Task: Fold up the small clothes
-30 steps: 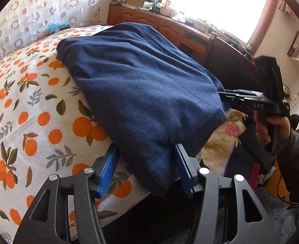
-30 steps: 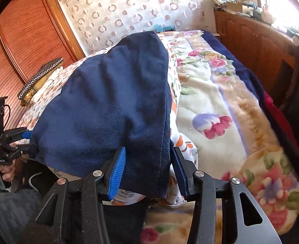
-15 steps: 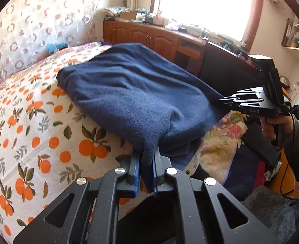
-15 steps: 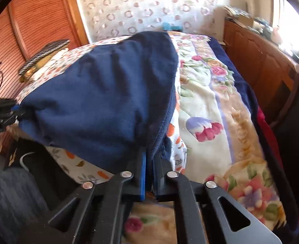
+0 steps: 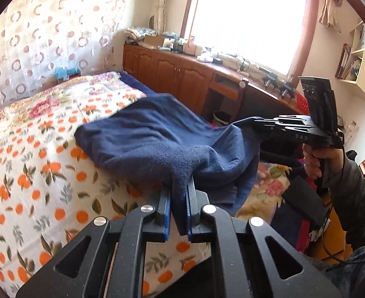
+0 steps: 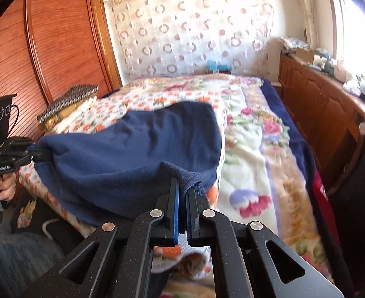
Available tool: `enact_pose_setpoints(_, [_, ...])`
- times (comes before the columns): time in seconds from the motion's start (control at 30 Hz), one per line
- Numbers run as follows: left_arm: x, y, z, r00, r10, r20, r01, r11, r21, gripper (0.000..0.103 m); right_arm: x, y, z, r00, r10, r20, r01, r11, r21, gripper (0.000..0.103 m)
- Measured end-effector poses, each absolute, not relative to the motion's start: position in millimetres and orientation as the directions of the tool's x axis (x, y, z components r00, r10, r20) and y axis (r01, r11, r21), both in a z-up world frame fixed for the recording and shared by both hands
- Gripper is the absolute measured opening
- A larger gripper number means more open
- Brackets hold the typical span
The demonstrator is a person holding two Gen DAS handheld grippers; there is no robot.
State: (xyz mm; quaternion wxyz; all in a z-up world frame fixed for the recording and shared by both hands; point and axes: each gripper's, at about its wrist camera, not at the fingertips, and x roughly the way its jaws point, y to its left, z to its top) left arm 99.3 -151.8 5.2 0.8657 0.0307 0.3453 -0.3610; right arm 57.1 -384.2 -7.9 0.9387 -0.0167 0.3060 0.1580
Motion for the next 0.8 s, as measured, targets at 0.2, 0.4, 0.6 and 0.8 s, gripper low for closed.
enact_pose_setpoints(0.2, [152.4, -151.4, 31.7, 0.519, -0.627, -0.580, 0.632, 0.739, -0.233, 0.010, 89.1, -376.3, 20.0, 0.809, 0.290, -0.512, -0.306, 0.950, 0.054, 0.004])
enact_pose_setpoints(0.4, [228.6, -146.9, 27.7, 0.551, -0.572, -0.607, 0.568, 0.790, -0.230, 0.010, 165.1, -358.3, 25.9, 0.813, 0.265, -0.519, -0.285, 0.958, 0.043, 0.004])
enact_pose_setpoints(0.6, [280.2, -130.7, -2.7, 0.499, -0.557, -0.664, 0.500, 0.811, -0.304, 0.011, 236.9, -330.4, 1.8, 0.761, 0.259, -0.594, -0.298, 0.954, 0.035, 0.004])
enact_pose_setpoints(0.8, [293.8, -114.9, -9.1, 0.462, -0.592, -0.660, 0.517, 0.785, -0.342, 0.044, 280.6, -318.9, -9.5, 0.725, 0.278, -0.630, -0.324, 0.945, 0.044, 0.004])
